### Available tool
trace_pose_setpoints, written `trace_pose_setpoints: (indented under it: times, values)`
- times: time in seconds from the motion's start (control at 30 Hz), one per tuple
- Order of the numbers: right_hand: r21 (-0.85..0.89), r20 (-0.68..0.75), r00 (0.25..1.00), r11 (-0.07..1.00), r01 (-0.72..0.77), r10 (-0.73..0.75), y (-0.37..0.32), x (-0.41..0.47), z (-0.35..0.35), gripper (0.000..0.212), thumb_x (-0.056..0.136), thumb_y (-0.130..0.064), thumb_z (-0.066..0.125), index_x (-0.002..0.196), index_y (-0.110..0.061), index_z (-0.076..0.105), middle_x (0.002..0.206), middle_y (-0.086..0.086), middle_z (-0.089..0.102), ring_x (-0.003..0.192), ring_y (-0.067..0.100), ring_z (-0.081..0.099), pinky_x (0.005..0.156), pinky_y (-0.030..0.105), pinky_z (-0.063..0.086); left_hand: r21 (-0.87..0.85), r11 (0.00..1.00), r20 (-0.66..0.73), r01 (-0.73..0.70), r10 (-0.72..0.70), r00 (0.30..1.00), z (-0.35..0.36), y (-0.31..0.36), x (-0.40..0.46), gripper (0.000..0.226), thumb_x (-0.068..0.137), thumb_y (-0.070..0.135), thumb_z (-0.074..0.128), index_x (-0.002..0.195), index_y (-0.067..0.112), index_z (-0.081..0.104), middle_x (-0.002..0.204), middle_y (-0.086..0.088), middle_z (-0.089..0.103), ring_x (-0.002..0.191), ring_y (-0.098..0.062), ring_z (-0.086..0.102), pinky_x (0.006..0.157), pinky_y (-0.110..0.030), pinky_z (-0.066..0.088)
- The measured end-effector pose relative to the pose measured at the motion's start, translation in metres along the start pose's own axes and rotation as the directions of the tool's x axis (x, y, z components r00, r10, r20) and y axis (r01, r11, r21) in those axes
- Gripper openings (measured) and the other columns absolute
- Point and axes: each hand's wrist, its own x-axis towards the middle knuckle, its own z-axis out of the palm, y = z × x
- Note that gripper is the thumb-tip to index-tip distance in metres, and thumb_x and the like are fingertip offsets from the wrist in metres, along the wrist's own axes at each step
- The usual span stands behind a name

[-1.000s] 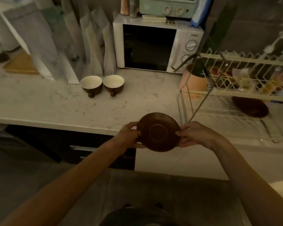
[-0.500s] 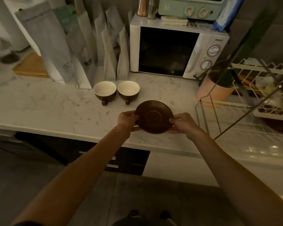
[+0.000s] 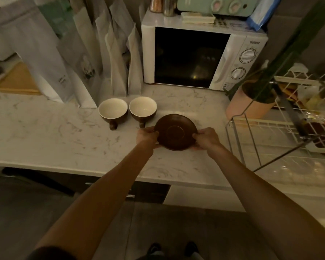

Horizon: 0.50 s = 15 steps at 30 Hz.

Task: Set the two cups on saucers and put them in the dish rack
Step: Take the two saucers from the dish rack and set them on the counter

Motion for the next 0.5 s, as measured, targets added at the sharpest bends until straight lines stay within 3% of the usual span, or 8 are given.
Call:
trace_pose_setpoints:
  times: [0.07, 0.2, 0.33, 0.5]
  values:
    - [0.015, -0.006, 1.0, 1.0, -0.019, 0.019, -0.004, 0.004, 0.0, 0.015, 0.09, -0.009, 0.062, 0.101, -0.008, 0.072, 0.091, 0.013, 0.071, 0.073, 0.031, 0.073, 0.073, 0.047, 0.062, -0.013, 1.0, -0.013, 0.001, -0.001, 1.0, 0.003, 0.001, 0.006, 0.031, 0.093, -0.001, 0.052, 0.122, 0.005, 0.06, 0.124, -0.018, 0.061, 0.098, -0.031, 0.064, 0.06, -0.037, 0.056]
    - [-0.012, -0.03, 0.999, 1.0, -0.02, 0.02, -0.007, 0.016, 0.0, 0.022, 0.089, -0.013, 0.064, 0.108, -0.005, 0.069, 0.096, 0.013, 0.071, 0.078, 0.03, 0.072, 0.075, 0.047, 0.062, -0.056, 0.998, -0.027, 0.004, -0.005, 1.0, 0.011, 0.005, 0.018, 0.022, 0.092, -0.003, 0.053, 0.108, 0.011, 0.057, 0.126, -0.015, 0.059, 0.11, -0.036, 0.062, 0.072, -0.042, 0.057]
    - [-0.004, -0.037, 0.999, 0.999, -0.036, 0.036, -0.011, 0.026, -0.002, 0.029, 0.091, -0.011, 0.062, 0.118, -0.001, 0.065, 0.103, 0.015, 0.067, 0.086, 0.033, 0.071, 0.077, 0.049, 0.061, -0.051, 0.999, -0.008, -0.003, 0.003, 1.0, 0.019, 0.005, 0.03, 0.03, 0.093, -0.003, 0.052, 0.12, 0.005, 0.058, 0.126, -0.015, 0.059, 0.112, -0.036, 0.061, 0.068, -0.038, 0.056]
    - [-0.012, -0.046, 0.998, 0.999, -0.053, 0.052, -0.015, 0.037, -0.002, 0.034, 0.092, -0.011, 0.062, 0.124, -0.002, 0.061, 0.105, 0.013, 0.065, 0.067, 0.025, 0.067, 0.072, 0.043, 0.062, -0.055, 0.998, -0.005, -0.01, 0.01, 1.0, 0.026, 0.004, 0.048, 0.031, 0.093, -0.004, 0.052, 0.122, 0.003, 0.06, 0.124, -0.017, 0.062, 0.111, -0.037, 0.062, 0.078, -0.045, 0.058]
